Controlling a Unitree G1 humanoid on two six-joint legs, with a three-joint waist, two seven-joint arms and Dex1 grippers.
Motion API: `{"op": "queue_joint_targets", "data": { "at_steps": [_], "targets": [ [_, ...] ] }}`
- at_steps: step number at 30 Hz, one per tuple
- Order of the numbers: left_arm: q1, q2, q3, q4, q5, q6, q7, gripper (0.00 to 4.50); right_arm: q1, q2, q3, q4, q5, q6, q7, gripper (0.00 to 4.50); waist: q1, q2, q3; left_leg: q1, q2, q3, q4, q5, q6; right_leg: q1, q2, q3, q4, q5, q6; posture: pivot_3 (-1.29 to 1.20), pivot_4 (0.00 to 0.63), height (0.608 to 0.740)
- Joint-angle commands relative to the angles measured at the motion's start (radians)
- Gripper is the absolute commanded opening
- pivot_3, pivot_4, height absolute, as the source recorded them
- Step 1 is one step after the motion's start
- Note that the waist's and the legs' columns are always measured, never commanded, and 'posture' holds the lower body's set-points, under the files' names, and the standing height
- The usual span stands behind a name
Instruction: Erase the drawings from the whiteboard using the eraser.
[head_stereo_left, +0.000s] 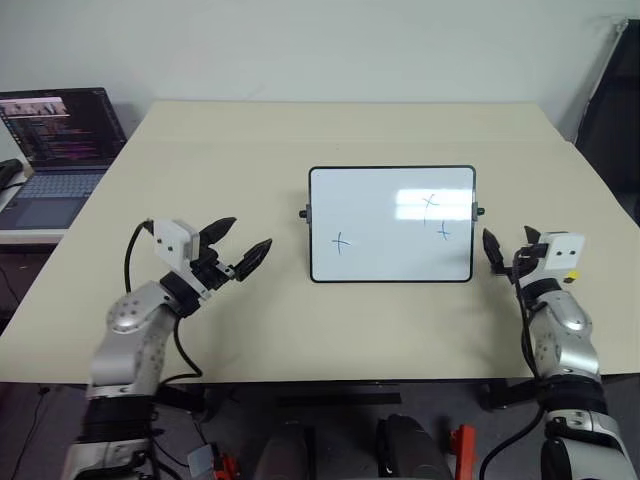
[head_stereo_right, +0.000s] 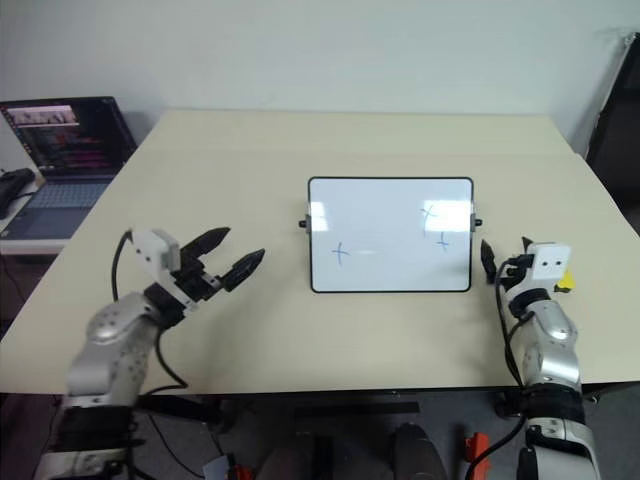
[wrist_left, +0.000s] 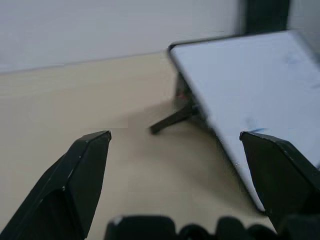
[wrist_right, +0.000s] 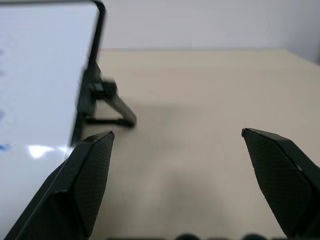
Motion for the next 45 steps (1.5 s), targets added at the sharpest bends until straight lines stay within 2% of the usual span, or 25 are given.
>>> {"op": "queue_joint_targets", "data": {
  "at_steps": [1,6,10,16,25,40,42,45],
  "targets": [
    [-0.098,0.002,-0.116,-0.133,-0.059,0.141,-0.077,4.5,0.019,-0.057,-0.072,-0.098,0.052,0.067,-0.009,4.46,0.013,0.0,0.0,0.0,0.0,0.0,0.0,0.0,0.0,0.0,0.0,0.0,0.0,-0.001,0.001,0.0,0.15,0.74],
    [-0.215,-0.141,-0.284,-0.075,0.036,0.131,-0.092,4.5,0.016,-0.157,-0.153,-0.066,0.078,0.18,-0.035,4.46,0.013,0.0,0.0,-0.001,-0.001,0.001,0.002,0.0,0.0,0.0,0.0,0.001,-0.001,-0.001,0.002,0.0,0.15,0.74],
    [-0.216,-0.195,-0.317,-0.057,0.061,0.12,-0.114,4.5,0.01,-0.214,-0.177,0.016,0.095,0.228,0.01,4.46,-0.005,0.001,0.0,0.0,0.0,0.002,0.0,0.0,0.0,0.0,0.001,0.001,0.0,-0.002,-0.001,0.0,0.15,0.74],
    [-0.191,-0.242,-0.321,-0.104,0.032,0.149,-0.121,4.5,-0.029,-0.243,-0.169,0.161,0.088,0.243,0.081,4.46,-0.014,0.001,0.0,0.001,0.001,0.003,-0.001,0.0,0.0,0.0,0.002,0.002,0.0,-0.003,-0.002,0.0,0.15,0.74],
    [-0.178,-0.249,-0.312,-0.133,0.034,0.171,-0.125,4.5,-0.073,-0.253,-0.159,0.318,0.058,0.183,0.124,4.46,-0.01,0.0,0.001,0.0,0.0,0.002,0.001,0.0,0.0,0.0,0.001,0.002,0.0,-0.003,-0.001,0.0,0.15,0.74],
    [-0.161,-0.262,-0.304,-0.134,0.048,0.173,-0.106,4.5,-0.09,-0.264,-0.153,0.41,0.03,0.145,0.133,4.46,-0.011,0.0,0.001,0.0,0.0,0.003,0.0,0.0,0.0,0.0,0.001,0.002,0.0,-0.003,0.0,0.0,0.15,0.74],
    [-0.161,-0.261,-0.302,-0.134,0.048,0.174,-0.107,4.5,-0.093,-0.262,-0.154,0.415,0.027,0.14,0.132,4.11,-0.011,0.0,0.001,0.0,0.0,0.002,0.0,0.0,0.0,0.0,0.001,0.002,0.0,-0.003,-0.001,0.0,0.15,0.74],
    [-0.16,-0.259,-0.301,-0.135,0.049,0.175,-0.107,4.5,-0.095,-0.26,-0.151,0.419,0.023,0.135,0.131,3.24,-0.011,0.0,0.001,0.0,0.0,0.003,0.0,0.0,0.0,0.0,0.001,0.002,0.0,-0.003,0.0,0.0,0.15,0.74]
  ]
}}
